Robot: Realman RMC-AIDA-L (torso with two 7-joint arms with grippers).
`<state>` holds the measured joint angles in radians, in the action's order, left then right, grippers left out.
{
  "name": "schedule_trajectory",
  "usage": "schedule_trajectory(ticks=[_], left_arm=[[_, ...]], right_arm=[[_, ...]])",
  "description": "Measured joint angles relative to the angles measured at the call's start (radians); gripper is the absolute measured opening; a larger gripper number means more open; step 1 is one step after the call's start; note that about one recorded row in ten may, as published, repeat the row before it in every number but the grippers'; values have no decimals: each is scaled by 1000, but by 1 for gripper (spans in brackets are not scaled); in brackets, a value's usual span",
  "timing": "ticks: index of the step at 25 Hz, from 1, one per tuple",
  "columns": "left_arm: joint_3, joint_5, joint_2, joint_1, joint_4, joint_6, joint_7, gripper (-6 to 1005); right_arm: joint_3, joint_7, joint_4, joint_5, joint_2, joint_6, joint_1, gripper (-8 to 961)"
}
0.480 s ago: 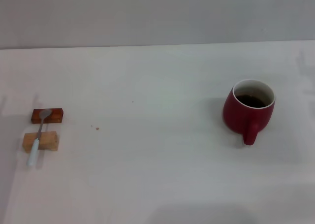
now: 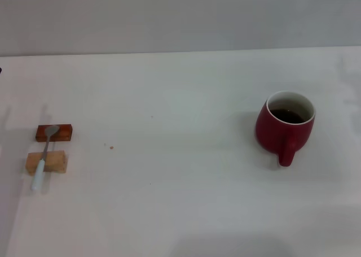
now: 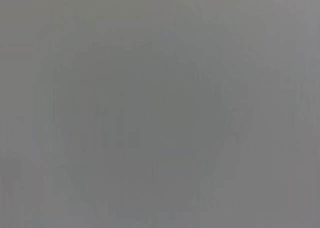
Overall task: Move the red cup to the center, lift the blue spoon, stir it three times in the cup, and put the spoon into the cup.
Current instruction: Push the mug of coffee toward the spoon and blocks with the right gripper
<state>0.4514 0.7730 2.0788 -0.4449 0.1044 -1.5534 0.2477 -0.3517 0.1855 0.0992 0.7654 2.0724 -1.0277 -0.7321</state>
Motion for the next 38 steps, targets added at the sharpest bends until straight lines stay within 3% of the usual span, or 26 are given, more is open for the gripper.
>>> schedule_trajectory(ticks=[19,31,35,37,38], left_arm=[[0,-4,0,0,0,3,1,842],[-2,-5,-1,1,-1,11,1,841],[-2,-3,-2,1,-4,17,1,841],[-2,-2,-2,1,-5,17,1,841],[-2,-1,-2,0,-5,20,1,841]], right_arm=[[-10,0,-2,0,0,0,-25,628],[-11,-6,0,8,-2,8,18,581],[-22,63,29,20,-8,28,49,428],[-64,161,74,70,-18,66,72,344],[-122,283,119,153,-36,109,96,299]])
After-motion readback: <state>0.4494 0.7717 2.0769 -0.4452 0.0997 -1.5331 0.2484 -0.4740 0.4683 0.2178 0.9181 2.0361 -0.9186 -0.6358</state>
